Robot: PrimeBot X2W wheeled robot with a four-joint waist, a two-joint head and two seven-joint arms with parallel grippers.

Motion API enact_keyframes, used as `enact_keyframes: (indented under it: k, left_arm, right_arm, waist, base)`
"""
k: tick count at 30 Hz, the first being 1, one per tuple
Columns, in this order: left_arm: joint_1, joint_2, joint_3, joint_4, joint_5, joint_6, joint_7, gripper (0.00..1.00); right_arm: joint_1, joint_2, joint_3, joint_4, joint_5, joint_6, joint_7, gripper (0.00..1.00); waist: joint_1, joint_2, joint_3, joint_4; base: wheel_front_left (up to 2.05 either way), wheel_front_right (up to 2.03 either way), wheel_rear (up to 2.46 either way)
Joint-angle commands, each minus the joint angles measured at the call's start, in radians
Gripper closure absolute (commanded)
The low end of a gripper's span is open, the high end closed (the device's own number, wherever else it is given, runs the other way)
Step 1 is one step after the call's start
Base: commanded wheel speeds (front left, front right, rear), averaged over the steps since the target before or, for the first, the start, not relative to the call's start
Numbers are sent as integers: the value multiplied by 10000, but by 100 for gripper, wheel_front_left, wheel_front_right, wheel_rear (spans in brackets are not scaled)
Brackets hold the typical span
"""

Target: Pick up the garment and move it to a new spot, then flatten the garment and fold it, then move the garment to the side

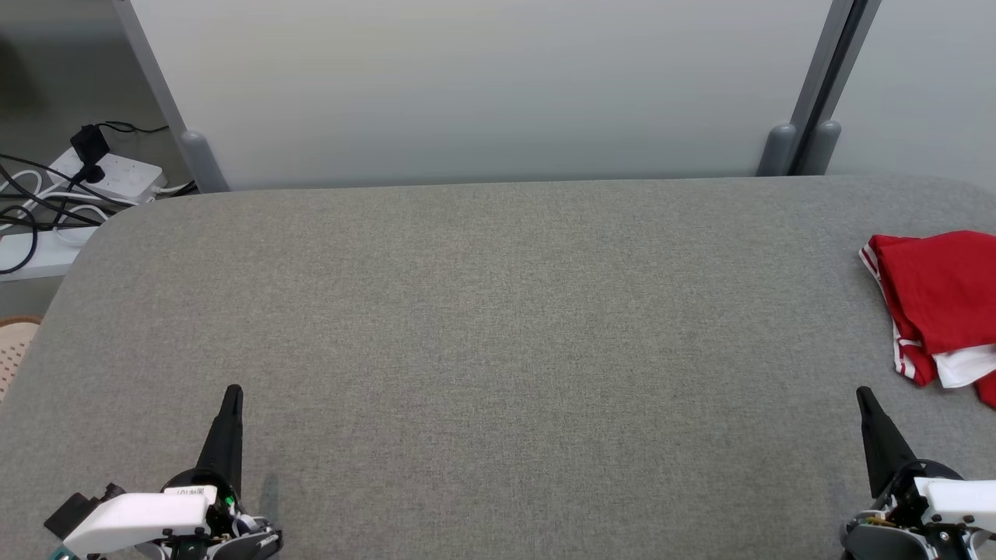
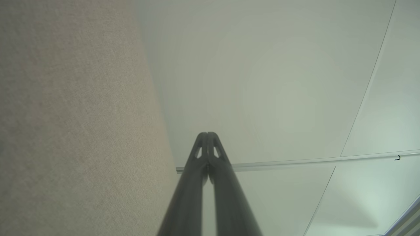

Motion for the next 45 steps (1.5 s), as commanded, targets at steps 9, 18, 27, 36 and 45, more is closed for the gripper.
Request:
enact_keyframes:
  k: [9, 18, 27, 36, 45]
  left_arm:
    - [-531, 106, 334, -223, -43, -83, 63, 100]
    - [-531, 106, 333, -223, -44, -83, 63, 100]
    - [-531, 106, 333, -224, -44, -83, 63, 100]
    - [-531, 106, 333, -224, -44, -83, 63, 100]
    - [-531, 106, 333, -224, -44, -83, 63, 100]
  right_arm:
    - [-444, -115, 157, -268, -20, 46, 99, 100]
    - [-445, -108, 148, -268, -28, 46, 107, 100]
    - [-446, -102, 139, -267, -35, 46, 114, 100]
    - [-447, -97, 131, -267, -42, 46, 120, 100]
    - [-447, -93, 126, -267, -46, 46, 124, 100]
  waist:
    - [0, 0, 0, 0]
    - [0, 0, 0, 0]
    - [0, 0, 0, 0]
    - [0, 0, 0, 0]
    - [0, 0, 0, 0]
  base:
    - [0, 0, 0]
    - [0, 0, 0]
    - [0, 0, 0]
    - [0, 0, 0]
    - [0, 0, 0]
